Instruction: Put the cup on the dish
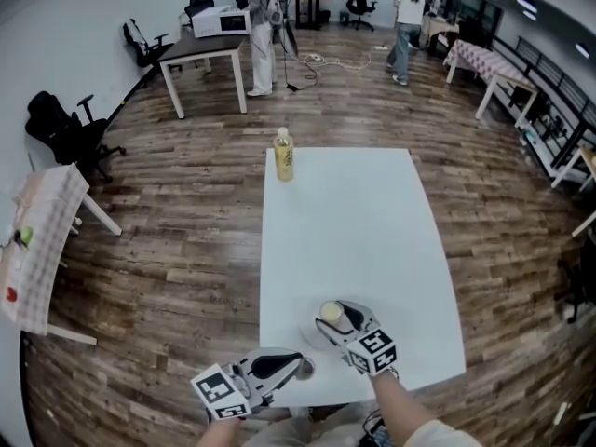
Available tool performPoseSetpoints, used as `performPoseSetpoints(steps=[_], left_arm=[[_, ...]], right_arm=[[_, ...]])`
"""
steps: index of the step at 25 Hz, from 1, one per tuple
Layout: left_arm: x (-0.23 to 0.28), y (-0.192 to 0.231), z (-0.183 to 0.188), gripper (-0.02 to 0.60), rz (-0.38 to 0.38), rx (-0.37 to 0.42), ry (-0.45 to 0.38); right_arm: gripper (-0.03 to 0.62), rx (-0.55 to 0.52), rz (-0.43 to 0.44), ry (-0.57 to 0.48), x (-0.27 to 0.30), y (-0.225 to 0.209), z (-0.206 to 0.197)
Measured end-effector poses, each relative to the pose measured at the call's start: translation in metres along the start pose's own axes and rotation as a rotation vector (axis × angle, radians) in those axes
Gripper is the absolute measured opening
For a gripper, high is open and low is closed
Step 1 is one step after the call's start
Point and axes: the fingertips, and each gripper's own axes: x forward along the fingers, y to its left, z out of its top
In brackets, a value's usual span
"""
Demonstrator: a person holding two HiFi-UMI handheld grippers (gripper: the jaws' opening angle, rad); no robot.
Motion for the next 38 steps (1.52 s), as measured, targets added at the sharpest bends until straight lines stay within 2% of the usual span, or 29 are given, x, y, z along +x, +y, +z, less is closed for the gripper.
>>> performPoseSetpoints(steps=[10, 26, 31, 38], left_arm=[[0.000, 0.008, -0.011, 0.000, 0.014, -0.038, 0.006], [-0.001, 0.006, -0.015, 0.000, 0.008, -0.040, 0.018], [0.003, 0.006, -0.010, 0.000, 0.006, -0.033, 0.007], [0.003, 0.004, -0.009, 0.000, 0.001, -0.028, 0.007]], right_arm=[[0.276, -0.019, -0.035, 0.033, 0.018, -0.009, -0.012], [0.278, -0.050, -0.058, 0.046, 0.015, -0.007, -0.025], [0.277, -0.104, -0.066, 0.067, 0.010, -0.008, -0.033], [0.278, -0.099, -0.069, 0.068, 0.010, -0.007, -0.034]])
